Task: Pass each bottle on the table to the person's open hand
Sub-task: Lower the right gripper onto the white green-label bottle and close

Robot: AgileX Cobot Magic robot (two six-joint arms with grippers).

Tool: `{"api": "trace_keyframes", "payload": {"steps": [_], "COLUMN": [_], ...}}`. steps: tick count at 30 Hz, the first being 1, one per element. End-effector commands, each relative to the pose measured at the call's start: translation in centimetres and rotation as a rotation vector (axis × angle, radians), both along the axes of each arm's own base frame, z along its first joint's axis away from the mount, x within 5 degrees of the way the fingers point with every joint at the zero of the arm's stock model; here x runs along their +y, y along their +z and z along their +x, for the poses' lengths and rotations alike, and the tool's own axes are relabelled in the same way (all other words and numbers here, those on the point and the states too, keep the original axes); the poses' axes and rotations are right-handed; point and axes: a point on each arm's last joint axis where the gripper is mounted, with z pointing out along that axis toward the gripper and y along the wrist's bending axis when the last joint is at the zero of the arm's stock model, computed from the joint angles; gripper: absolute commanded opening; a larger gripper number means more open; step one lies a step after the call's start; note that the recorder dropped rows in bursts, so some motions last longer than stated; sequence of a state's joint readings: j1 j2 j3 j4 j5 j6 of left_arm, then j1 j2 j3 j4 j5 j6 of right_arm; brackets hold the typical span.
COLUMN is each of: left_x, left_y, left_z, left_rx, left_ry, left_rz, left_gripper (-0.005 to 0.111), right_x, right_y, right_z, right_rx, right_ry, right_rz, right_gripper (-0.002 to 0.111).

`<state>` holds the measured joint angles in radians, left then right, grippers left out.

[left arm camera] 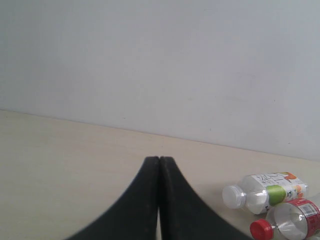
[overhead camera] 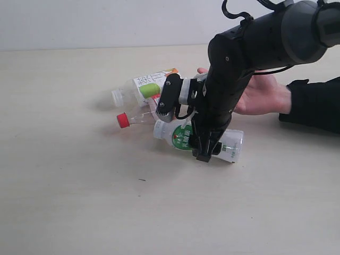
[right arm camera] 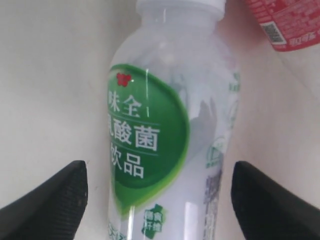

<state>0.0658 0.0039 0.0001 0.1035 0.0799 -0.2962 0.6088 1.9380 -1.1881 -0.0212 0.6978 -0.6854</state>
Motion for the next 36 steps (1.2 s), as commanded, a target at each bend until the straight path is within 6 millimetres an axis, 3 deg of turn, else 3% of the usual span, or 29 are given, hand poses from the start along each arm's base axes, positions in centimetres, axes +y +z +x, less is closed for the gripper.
{"api": "trace_keyframes", "payload": {"steps": [1,8,19,24,29,36], "left_x": [0.0,0.0,0.0,0.0,0.0,0.0], "left_y": [0.0,0.0,0.0,0.0,0.0,0.0], "left_z": [0.0,0.0,0.0,0.0,0.0,0.0], "left_rx": [-0.006,-0.006,-0.006,-0.006,-0.006,-0.006], "left_ry": [0.003,0.003,0.003,0.003,0.003,0.003], "left_rz": [0.000,0.000,0.000,0.000,0.000,0.000], "left_gripper": [0.001,0.001,0.001,0.001,0.001,0.001], "right_x": [0.2,0.2,0.2,-0.1,-0.4,-0.9], "right_y": [-0.1,-1.6,-2.2,-2.3,-1.7,2.3], "right_z": [0.3,0.3,0.2,-0.3,-1.1,-2.8], "right_rx": [-0.013,0.023,0.048,0.102,0.161,0.234], "right_ry": [-0.001,-0.029,-0.051,-0.058,-0.085,-0.127], "right_rz": [0.004,-0.015,-0.027,-0.066,-0.094,-0.070], "right_gripper": [0.075,0.075,0.071,0.046,0.004,0.000]}}
